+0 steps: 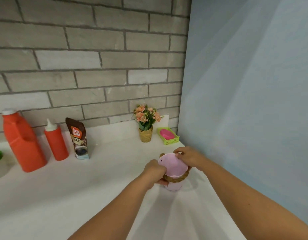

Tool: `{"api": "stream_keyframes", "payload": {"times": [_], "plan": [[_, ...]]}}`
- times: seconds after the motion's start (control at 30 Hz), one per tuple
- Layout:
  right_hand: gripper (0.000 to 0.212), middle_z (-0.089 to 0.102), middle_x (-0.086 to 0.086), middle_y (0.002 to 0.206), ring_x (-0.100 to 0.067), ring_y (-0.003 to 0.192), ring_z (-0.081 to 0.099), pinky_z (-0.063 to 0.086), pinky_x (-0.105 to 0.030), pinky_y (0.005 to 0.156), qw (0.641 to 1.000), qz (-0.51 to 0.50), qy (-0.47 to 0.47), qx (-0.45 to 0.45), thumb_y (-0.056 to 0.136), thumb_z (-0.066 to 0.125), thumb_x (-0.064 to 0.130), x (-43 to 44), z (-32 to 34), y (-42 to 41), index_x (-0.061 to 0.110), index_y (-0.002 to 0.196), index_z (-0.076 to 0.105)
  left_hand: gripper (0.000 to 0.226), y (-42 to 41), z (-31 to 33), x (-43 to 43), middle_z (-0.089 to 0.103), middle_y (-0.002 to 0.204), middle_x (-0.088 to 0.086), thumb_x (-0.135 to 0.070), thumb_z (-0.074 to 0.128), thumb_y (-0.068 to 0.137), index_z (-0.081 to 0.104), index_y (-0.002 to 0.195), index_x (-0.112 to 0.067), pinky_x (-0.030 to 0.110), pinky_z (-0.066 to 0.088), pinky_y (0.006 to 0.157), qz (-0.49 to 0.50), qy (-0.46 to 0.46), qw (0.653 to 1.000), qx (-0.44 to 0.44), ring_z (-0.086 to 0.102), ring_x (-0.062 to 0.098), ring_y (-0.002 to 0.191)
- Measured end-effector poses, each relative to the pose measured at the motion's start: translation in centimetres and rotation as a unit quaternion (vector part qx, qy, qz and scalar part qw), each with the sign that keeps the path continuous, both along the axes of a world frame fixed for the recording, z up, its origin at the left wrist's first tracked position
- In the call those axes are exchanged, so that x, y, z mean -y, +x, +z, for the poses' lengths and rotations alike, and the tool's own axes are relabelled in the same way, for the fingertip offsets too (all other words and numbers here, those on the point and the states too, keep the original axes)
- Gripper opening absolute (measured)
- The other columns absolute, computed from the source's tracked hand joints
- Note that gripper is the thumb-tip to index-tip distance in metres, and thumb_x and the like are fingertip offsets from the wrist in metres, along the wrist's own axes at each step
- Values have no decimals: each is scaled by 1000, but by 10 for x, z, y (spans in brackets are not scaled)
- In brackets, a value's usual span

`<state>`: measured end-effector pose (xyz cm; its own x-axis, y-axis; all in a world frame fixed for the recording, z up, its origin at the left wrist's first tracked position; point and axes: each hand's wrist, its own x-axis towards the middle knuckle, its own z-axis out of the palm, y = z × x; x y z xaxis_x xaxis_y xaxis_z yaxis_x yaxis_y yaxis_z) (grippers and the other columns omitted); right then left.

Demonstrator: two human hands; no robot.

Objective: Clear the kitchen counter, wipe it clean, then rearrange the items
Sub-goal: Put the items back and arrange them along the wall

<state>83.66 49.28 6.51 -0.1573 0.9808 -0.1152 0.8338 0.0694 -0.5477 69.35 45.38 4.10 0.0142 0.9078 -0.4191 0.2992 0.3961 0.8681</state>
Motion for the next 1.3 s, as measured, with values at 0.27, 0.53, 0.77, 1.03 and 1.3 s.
{"api": "stream_keyframes", "payload": {"times": [0.27,0.53,0.77,1.03,1.3], "plan": [[41,56,-14,119,-23,79,59,56,-31,64,990,-18,-19,-141,96,49,25,-18,10,-53,11,134,44,35,-65,13,-29,52,120,26,8,36,87,45,120,10,40,59,71,55,5,998,26,66,37,82],[39,52,-6,117,-19,97,54,52,-35,88,960,-8,-81,-267,100,39,27,-28,13,-109,15,137,43,20,-127,20,-57,57,89,17,3,37,90,52,103,8,30,55,47,123,17,991,42,59,28,61],[42,46,-11,137,-23,92,57,53,-24,64,947,-12,-101,-305,99,40,22,-66,-5,-152,13,141,39,23,-164,7,-82,55,82,20,5,34,84,55,92,1,36,48,57,137,96,984,-54,52,31,63],[39,51,-14,131,-30,109,57,50,-20,57,919,-21,-116,-376,98,42,20,-106,-27,-184,10,136,42,29,-178,-6,-117,56,116,19,-10,41,92,54,117,-3,45,52,90,234,124,963,-55,56,38,104],[37,53,-13,129,-29,106,58,53,-26,64,907,-13,-128,-401,99,42,23,-131,-36,-205,12,134,43,31,-185,-4,-133,51,113,14,-12,37,95,51,121,-5,44,47,94,316,142,938,14,52,32,104]]}}
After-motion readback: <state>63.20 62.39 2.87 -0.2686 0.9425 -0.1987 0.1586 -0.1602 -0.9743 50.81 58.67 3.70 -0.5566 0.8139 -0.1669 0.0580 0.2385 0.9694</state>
